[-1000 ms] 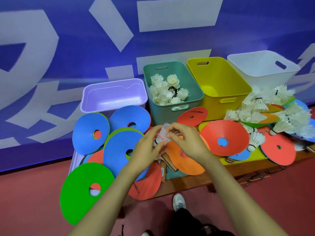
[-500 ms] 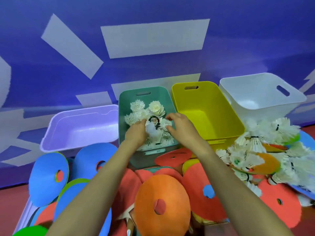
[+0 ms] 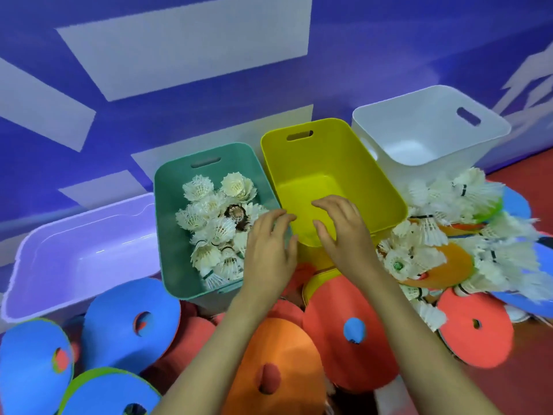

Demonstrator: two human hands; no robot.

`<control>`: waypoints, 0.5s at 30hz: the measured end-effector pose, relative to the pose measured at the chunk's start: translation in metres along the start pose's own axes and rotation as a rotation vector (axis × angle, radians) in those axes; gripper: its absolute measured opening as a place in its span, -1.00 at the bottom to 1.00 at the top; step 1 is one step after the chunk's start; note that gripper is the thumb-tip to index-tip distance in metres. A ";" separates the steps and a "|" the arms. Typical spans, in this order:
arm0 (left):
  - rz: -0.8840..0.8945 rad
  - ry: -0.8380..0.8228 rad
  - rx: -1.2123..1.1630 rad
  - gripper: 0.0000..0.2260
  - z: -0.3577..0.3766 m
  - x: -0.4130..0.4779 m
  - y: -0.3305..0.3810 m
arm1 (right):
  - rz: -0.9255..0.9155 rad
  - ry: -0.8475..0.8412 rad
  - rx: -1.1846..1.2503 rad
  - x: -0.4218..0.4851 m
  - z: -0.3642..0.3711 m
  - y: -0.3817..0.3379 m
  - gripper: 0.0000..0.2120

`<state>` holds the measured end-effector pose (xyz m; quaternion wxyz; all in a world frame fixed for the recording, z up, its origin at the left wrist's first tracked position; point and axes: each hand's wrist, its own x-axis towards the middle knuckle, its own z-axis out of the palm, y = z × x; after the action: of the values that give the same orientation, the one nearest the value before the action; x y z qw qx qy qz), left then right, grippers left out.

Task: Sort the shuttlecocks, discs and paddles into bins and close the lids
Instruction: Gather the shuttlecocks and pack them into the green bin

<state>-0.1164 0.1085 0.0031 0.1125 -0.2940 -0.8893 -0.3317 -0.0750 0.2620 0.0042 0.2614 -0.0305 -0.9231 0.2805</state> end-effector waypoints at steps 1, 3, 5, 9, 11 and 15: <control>0.034 -0.008 -0.016 -0.72 0.005 -0.001 0.006 | 0.035 0.010 -0.005 -0.006 -0.005 0.004 -0.72; 0.084 -0.020 -0.035 -0.74 0.015 -0.001 0.017 | 0.081 0.033 -0.013 -0.016 -0.017 0.012 -0.73; 0.131 -0.035 -0.055 -0.77 0.023 -0.002 0.030 | 0.129 0.054 -0.025 -0.025 -0.029 0.022 -0.74; 0.302 -0.082 -0.073 -0.80 0.044 -0.009 0.057 | 0.240 0.153 -0.114 -0.041 -0.053 0.046 -0.77; 0.322 -0.126 -0.087 -0.79 0.057 -0.010 0.070 | 0.296 0.185 -0.147 -0.049 -0.065 0.061 -0.77; 0.295 -0.245 -0.072 -0.76 0.089 -0.004 0.095 | 0.337 0.170 -0.165 -0.060 -0.084 0.095 -0.74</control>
<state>-0.0571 0.2228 -0.0164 0.0404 -0.4634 -0.8310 -0.3050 0.0103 0.3723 -0.0150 0.2843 -0.2293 -0.8994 0.2399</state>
